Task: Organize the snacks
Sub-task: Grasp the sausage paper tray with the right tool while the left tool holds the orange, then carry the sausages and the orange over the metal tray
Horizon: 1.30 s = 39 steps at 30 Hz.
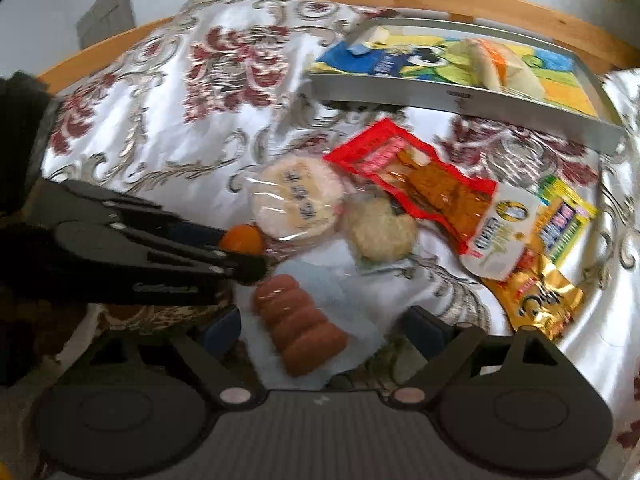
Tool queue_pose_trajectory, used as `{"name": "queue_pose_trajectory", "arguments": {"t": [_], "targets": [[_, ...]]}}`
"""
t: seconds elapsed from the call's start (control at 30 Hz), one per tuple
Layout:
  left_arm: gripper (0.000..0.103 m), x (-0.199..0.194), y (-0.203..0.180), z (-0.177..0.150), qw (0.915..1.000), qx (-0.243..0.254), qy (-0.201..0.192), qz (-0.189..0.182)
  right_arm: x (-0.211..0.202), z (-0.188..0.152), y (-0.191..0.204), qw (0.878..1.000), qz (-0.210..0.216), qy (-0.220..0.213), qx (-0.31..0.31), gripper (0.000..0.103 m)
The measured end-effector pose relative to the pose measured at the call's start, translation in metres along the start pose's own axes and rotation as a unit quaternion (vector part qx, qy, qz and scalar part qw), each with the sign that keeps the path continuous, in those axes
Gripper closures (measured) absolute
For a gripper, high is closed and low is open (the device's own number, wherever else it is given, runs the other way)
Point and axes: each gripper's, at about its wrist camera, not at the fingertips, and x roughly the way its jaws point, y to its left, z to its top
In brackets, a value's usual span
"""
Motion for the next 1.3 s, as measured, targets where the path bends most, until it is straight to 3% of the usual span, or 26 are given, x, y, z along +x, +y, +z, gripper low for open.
{"name": "queue_pose_trajectory", "arguments": {"t": [0.27,0.5,0.63,0.83,1.07,1.3], "targets": [[0.066,-0.001,-0.002,0.000,1.0000,-0.003,0.001,0.005,0.010,-0.001,0.012,0.999,0.001,0.014,-0.047,0.010],[0.066,-0.001,-0.001,0.000,1.0000,-0.002,0.000,0.005,0.011,-0.003,0.004,0.999,-0.020,0.006,-0.026,0.032],[0.066,-0.002,-0.002,0.000,1.0000,0.000,-0.002,0.006,0.009,-0.006,0.000,0.999,-0.046,0.000,-0.025,0.036],[0.067,-0.005,-0.006,0.001,1.0000,0.008,-0.005,0.004,0.005,-0.013,0.003,0.998,-0.052,-0.016,-0.031,0.040],[0.067,-0.012,-0.014,0.001,0.9995,0.026,-0.018,0.004,-0.003,-0.014,0.018,0.993,-0.083,-0.035,-0.081,0.042],[0.067,-0.021,-0.027,0.000,0.9974,0.056,-0.045,-0.002,-0.009,-0.015,0.032,0.976,-0.132,-0.056,-0.162,0.042]]}}
